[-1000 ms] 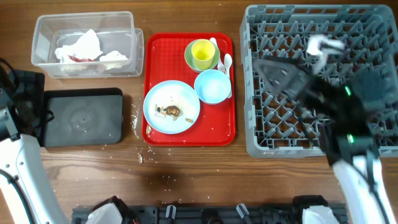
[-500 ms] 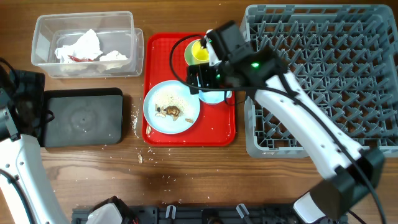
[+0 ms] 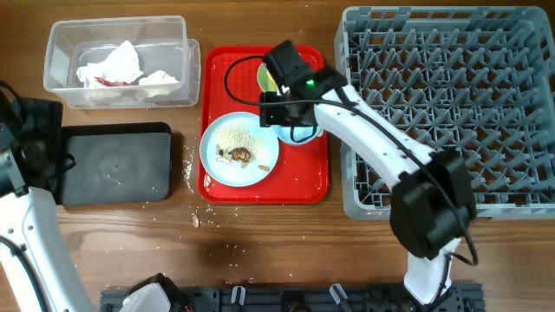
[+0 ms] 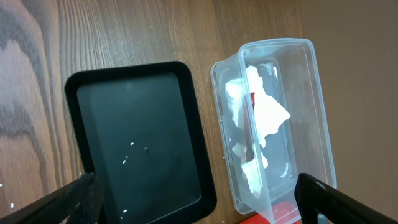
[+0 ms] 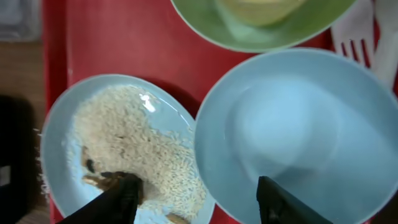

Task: Sort waste into correct bins and load items into the dishwasher rack
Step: 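Reach the right gripper to the light-blue bowl and grasp its rim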

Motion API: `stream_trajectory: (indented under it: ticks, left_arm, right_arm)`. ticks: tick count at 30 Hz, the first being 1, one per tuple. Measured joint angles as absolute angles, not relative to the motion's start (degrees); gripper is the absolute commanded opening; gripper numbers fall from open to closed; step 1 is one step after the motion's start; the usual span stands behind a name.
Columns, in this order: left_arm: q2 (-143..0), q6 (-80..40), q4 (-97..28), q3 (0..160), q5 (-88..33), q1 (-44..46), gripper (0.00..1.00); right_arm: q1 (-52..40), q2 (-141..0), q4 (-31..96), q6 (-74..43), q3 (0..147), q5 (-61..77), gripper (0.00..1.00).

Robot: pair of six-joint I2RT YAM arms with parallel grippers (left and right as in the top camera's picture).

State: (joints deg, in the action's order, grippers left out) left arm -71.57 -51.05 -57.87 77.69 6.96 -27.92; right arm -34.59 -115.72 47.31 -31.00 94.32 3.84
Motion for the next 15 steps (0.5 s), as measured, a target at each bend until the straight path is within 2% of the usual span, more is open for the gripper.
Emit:
stream_trajectory:
  ticks: [4,8,10,12,15]
  left_arm:
    - [-71.6,-51.0,-57.8,77.7,7.0,-27.9,1.0]
    - [-71.6,-51.0,-57.9,77.7,7.0,-27.9,1.0]
    - [-71.6,-51.0,-57.9,77.7,7.0,-27.9,1.0]
    - [-71.6,-51.0,-57.9,77.7,7.0,-27.9,1.0]
    - [-71.6,-51.0,-57.9,77.7,7.0,-27.9,1.0]
  right_arm:
    - [-36.0,-119.3,46.7,-33.5,94.3,2.2,0.61]
    - [-38.1,-121.3,44.8,-35.0,94.3,-0.3,0.56]
    - [-38.6,-122.1,44.7,-36.1,94.3,-2.5,0.48]
    - [-38.6,-122.3,44.6,-36.5,94.3,-4.3,0.34]
    - [-38.6,-122.3,44.5,-37.2,94.3,-5.3,0.22]
